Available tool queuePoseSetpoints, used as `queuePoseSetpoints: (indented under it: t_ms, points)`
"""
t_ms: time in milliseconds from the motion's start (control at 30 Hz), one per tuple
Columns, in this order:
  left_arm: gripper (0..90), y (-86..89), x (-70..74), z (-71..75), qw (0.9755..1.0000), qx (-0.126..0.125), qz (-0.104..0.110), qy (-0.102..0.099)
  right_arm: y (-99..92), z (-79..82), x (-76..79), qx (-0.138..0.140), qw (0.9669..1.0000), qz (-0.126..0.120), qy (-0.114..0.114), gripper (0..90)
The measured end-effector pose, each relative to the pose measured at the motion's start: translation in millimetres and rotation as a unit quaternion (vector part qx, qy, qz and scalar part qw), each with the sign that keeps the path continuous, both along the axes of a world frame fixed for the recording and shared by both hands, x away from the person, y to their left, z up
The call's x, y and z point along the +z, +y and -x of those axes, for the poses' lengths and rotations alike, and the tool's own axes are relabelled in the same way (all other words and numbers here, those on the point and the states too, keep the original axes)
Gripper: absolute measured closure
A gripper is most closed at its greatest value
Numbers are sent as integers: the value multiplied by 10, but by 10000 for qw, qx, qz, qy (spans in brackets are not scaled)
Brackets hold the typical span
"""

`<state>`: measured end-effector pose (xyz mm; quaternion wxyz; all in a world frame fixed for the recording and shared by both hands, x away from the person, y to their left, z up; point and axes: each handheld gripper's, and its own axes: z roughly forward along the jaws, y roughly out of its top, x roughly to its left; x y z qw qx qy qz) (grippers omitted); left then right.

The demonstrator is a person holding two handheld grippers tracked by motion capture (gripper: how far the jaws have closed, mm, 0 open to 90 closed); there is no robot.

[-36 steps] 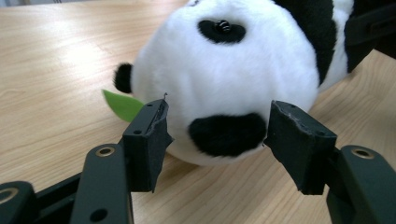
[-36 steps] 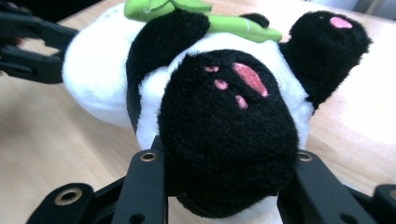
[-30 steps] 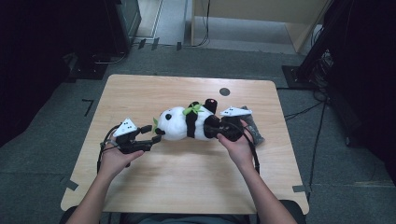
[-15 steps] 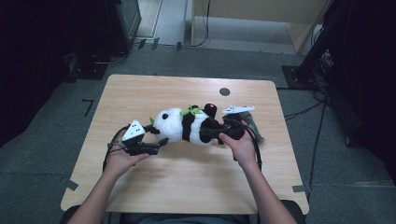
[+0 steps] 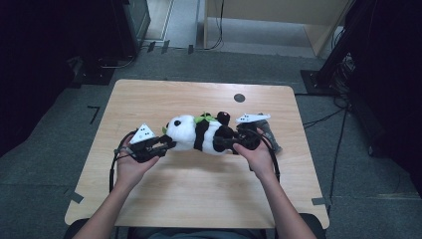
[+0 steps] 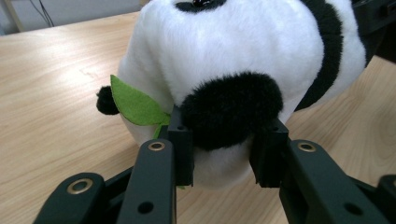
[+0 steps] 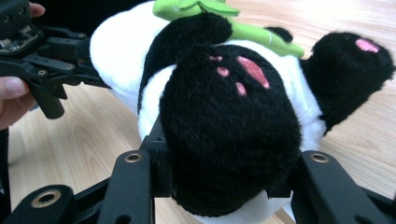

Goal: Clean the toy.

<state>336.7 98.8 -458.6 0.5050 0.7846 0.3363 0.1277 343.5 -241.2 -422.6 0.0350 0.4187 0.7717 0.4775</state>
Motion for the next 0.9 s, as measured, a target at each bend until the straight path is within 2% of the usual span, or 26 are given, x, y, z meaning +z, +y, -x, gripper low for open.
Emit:
queuePoseSetpoints:
  t_ms: [133,200,300,467,567,633,700,767,833,900]
  points:
    - [678,12,14,6,10000,1,16,-36,10,3,9,-15,10000,17,-52,542]
    - [682,27,36,6,9999,-34,133,48,5,0,11,-85,9997,55,-222,498]
    - [696,46,56,5,9998,-92,196,5,-16,-7,12,-79,9991,22,-417,447]
    - [717,92,77,-8,9990,-94,387,188,-50,15,23,-20,9979,-93,-637,393]
    - [731,120,89,-14,9989,-49,383,260,-89,40,35,12,9972,-122,-743,379]
    - [735,160,97,-25,9990,23,340,293,-136,63,44,-47,9960,-78,-890,374]
    - [736,217,107,-45,9978,71,493,443,-199,91,47,-71,9941,-61,-1080,373]
    - [737,251,120,-52,9968,145,625,476,-239,113,31,-34,9939,-76,-1104,364]
    - [736,254,139,-50,9960,177,711,520,-231,135,-2,60,9941,41,-1080,355]
    - [735,241,157,-42,9955,157,759,545,-188,149,-52,161,9952,15,-966,332]
